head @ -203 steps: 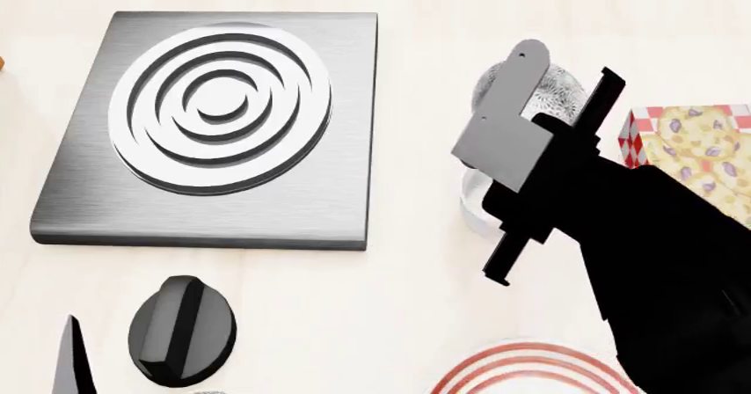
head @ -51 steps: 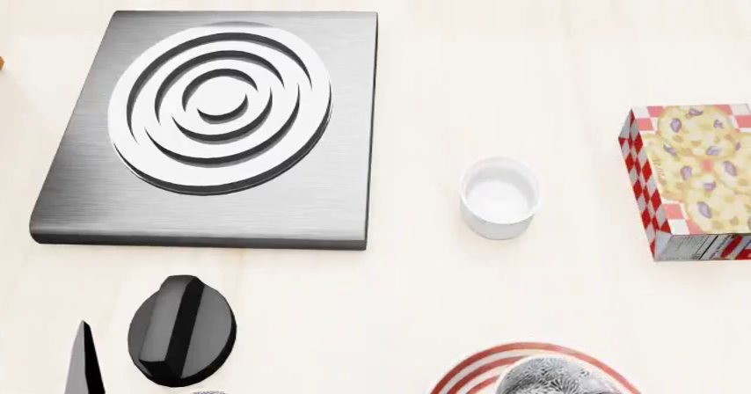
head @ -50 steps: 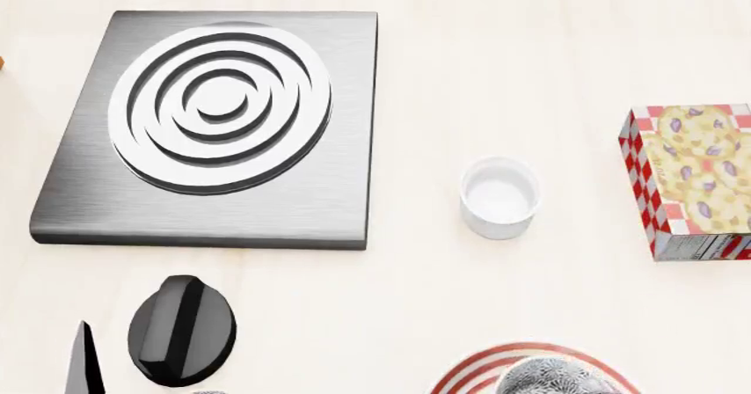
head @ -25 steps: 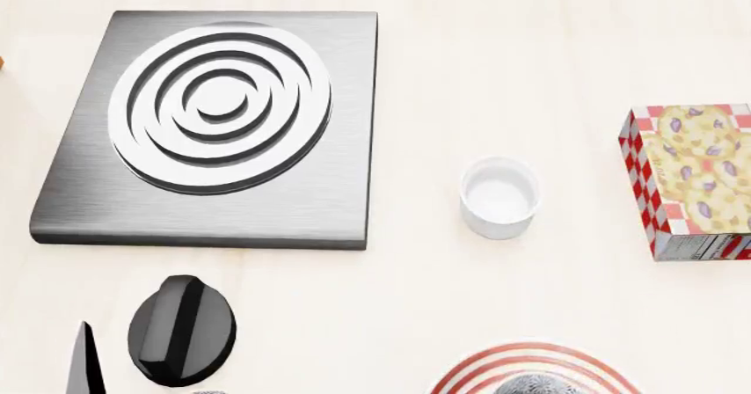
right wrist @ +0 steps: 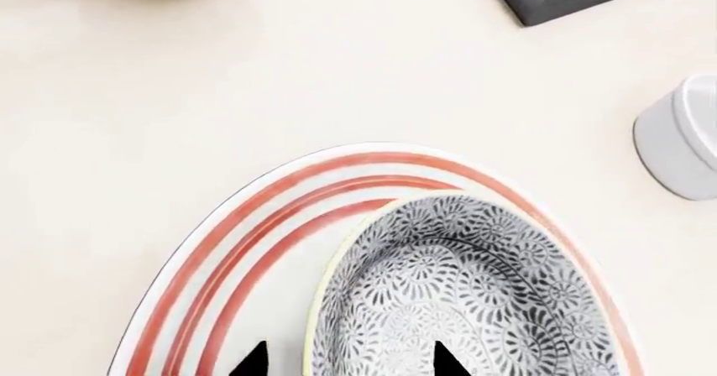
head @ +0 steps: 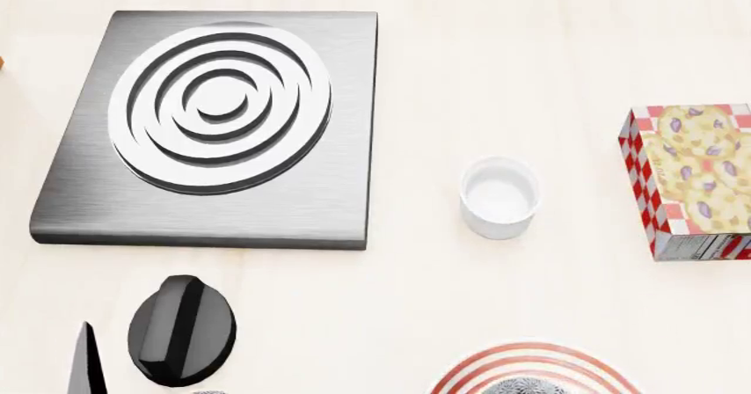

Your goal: Pick the akita bowl on the ramekin and place it on the plate.

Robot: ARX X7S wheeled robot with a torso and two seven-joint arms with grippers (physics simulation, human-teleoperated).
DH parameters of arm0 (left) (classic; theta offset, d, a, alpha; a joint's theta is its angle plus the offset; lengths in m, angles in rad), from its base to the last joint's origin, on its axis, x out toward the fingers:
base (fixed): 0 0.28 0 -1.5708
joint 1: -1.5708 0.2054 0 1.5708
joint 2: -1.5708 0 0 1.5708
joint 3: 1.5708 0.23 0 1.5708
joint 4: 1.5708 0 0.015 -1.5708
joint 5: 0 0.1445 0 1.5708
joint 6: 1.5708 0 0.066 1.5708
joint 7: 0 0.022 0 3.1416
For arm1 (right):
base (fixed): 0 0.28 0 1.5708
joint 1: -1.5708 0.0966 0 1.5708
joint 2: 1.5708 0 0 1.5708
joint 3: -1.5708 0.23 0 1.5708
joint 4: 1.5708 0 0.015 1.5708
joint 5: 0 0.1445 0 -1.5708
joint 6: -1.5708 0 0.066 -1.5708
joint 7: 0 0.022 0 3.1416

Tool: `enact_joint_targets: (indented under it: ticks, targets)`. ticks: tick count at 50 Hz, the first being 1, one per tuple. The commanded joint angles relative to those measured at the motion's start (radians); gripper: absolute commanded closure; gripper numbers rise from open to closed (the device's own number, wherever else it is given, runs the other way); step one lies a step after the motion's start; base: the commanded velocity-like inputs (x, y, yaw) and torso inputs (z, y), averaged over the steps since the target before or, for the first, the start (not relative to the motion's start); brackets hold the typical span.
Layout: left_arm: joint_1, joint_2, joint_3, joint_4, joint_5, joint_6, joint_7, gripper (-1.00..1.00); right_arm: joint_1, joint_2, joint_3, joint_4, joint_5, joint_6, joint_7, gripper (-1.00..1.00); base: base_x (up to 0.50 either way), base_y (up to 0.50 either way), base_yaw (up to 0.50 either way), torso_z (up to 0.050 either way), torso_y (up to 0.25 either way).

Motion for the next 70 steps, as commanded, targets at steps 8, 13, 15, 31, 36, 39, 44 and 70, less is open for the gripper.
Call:
enact_joint_targets:
  ticks: [8,13,15,31,36,39,44,70]
  targets:
    - [-0.001,-0.004,0.005,-0.002,-0.002,0.004,-0.003,-1.0,-0.009,-0.014,0.004,0.002,0.007,-0.016,0.011,-1.0,0.0,0.0,0.0,0.0,0.0]
    - [-0.001,-0.005,0.005,-0.003,-0.005,0.004,-0.004,-1.0,-0.009,-0.017,0.004,0.002,0.014,-0.019,0.006,-1.0,0.0,0.0,0.0,0.0,0.0]
    - [-0.001,-0.005,0.006,-0.004,-0.006,0.005,-0.004,-1.0,-0.012,-0.015,0.003,-0.001,0.013,-0.02,0.008,-1.0,0.0,0.0,0.0,0.0,0.0]
    - [0.001,-0.01,0.004,0.006,-0.013,0.002,-0.01,-1.0,-0.009,0.072,0.026,-0.124,0.056,0.028,0.044,-1.0,0.0,0.0,0.0,0.0,0.0]
    - [0.003,-0.013,-0.001,0.013,-0.02,0.001,-0.013,-1.0,-0.009,0.106,0.04,-0.163,0.079,0.031,0.068,-1.0,0.0,0.0,0.0,0.0,0.0]
    - [0.004,-0.016,-0.004,0.018,-0.023,0.001,-0.014,-1.0,-0.008,0.124,0.047,-0.189,0.09,0.037,0.082,-1.0,0.0,0.0,0.0,0.0,0.0]
    - [0.005,-0.017,-0.004,0.017,-0.029,0.003,-0.013,-1.0,-0.008,0.14,0.054,-0.221,0.099,0.043,0.107,-1.0,0.0,0.0,0.0,0.0,0.0]
    - [0.008,-0.026,-0.001,0.024,-0.026,0.007,-0.022,-1.0,-0.083,0.064,0.104,-0.155,0.047,-0.311,0.358,-1.0,0.0,0.0,0.0,0.0,0.0]
